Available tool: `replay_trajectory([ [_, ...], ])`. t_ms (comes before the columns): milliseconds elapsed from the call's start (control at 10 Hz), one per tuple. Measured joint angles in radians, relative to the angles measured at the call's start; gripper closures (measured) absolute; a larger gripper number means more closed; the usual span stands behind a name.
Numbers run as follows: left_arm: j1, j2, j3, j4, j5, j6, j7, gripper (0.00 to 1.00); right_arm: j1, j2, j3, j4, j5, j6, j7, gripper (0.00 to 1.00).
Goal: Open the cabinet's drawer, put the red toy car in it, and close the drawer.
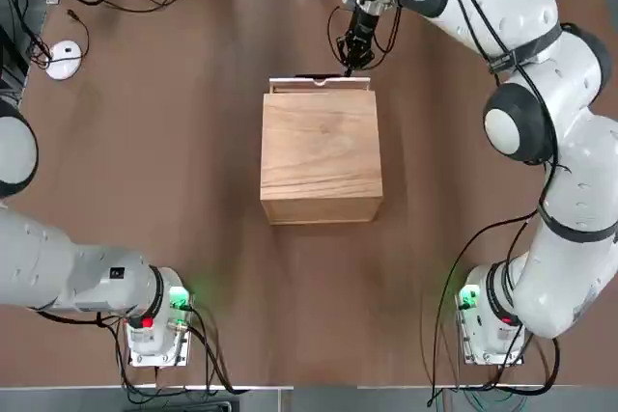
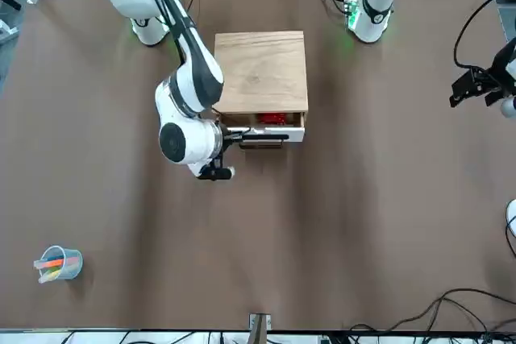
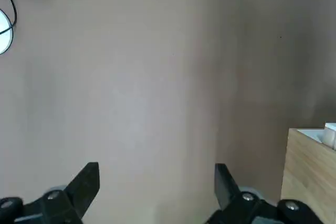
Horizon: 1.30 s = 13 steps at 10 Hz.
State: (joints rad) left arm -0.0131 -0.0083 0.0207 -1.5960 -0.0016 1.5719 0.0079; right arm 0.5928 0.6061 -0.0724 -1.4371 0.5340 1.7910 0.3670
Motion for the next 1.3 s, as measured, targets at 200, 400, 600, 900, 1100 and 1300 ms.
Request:
replay_trajectory([
  [200, 0.0, 0.0, 0.0, 0.0, 0.0, 0.0, 0.0, 0.03, 0.0, 0.0, 0.0, 0.0, 0.001, -0.01, 0.0, 0.97],
  [400, 0.0, 0.0, 0.0, 0.0, 0.0, 0.0, 0.0, 0.03, 0.0, 0.0, 0.002, 0.0, 0.002, -0.027, 0.0, 0.97],
  [600, 0.0, 0.0, 0.0, 0.0, 0.0, 0.0, 0.0, 0.03, 0.0, 0.0, 0.004, 0.001, 0.005, -0.068, 0.0, 0.97],
  [900, 0.0, 0.001, 0.0, 0.0, 0.0, 0.0, 0.0, 0.03, 0.0, 0.0, 0.004, 0.001, 0.008, -0.115, 0.0, 0.97],
  [1100, 0.0, 0.003, 0.0, 0.0, 0.0, 0.0, 0.0, 0.03, 0.0, 0.0, 0.005, -0.002, 0.01, -0.148, 0.0, 0.97],
  [1300, 0.0, 0.005, 0.0, 0.0, 0.0, 0.0, 0.0, 0.03, 0.0, 0.0, 0.005, -0.002, 0.01, -0.149, 0.0, 0.97],
])
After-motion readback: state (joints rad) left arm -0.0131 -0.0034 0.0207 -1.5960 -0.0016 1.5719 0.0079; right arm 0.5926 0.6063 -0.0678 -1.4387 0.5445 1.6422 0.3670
